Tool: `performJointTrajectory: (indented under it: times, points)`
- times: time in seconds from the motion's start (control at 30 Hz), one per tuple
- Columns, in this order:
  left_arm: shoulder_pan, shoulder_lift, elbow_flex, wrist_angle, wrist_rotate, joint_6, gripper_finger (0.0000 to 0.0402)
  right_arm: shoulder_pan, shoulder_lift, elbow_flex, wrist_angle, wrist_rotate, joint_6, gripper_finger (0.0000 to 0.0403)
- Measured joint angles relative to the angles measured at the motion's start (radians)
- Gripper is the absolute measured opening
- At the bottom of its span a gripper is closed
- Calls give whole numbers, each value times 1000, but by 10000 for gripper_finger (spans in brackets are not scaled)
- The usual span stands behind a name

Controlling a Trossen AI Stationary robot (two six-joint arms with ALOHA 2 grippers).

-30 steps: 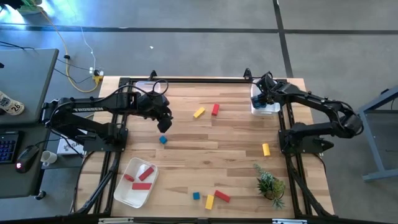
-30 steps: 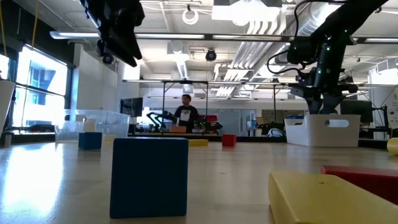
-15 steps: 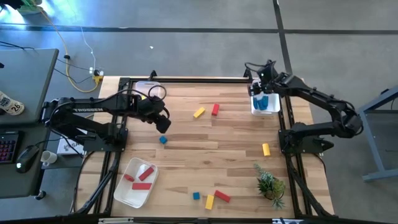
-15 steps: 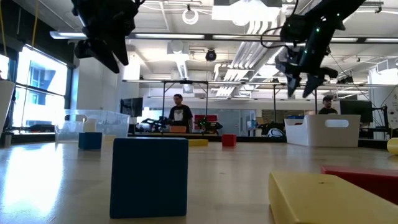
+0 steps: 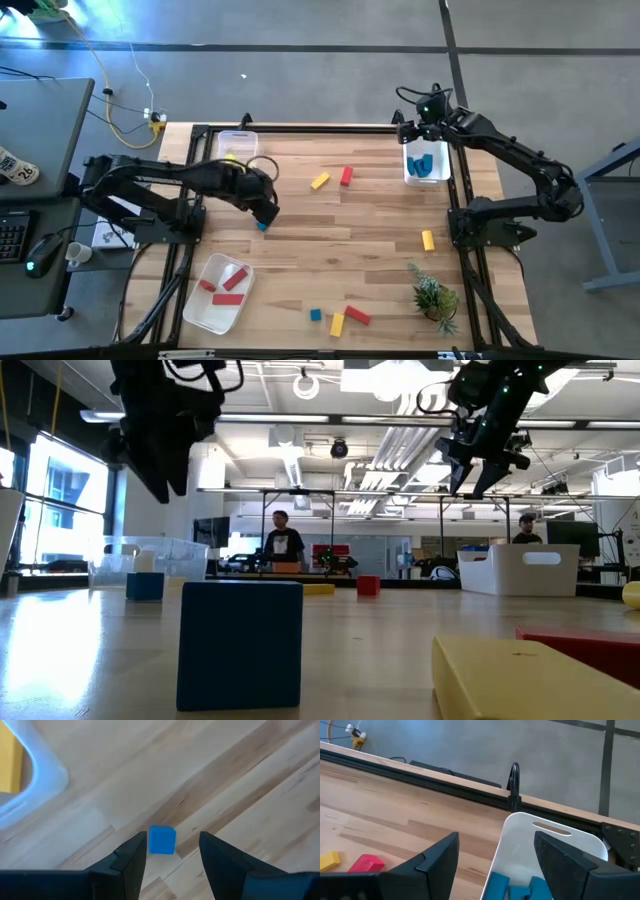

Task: Sort & place blocks by color
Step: Put the blue block into the top white bin

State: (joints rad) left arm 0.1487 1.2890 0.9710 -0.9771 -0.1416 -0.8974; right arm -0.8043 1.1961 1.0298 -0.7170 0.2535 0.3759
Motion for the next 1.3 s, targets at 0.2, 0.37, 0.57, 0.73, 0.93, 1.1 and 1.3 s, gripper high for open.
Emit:
performJointTrajectory:
  times: [0.2, 0.37, 0.57, 0.73, 0.93, 1.1, 1.3]
  points:
    - [-12, 121, 0, 8, 76, 10, 168, 0, 0, 0, 0, 0, 0, 245]
    - [-12, 209, 0, 9, 112, 18, 168, 0, 0, 0, 0, 0, 0, 245]
    - [-12, 279, 0, 17, 142, 34, 168, 0, 0, 0, 0, -3, 0, 245]
    - [-12, 321, 0, 27, 146, 37, 168, 0, 0, 0, 0, -4, 0, 245]
    - [-12, 378, 1, 34, 144, 37, 168, 0, 0, 0, 0, -8, 0, 245]
    - [-12, 430, 0, 41, 137, 52, 168, 0, 0, 0, 0, -11, 0, 245]
    - [-13, 455, 0, 66, 136, 110, 154, 0, 0, 0, 0, -11, -3, 245]
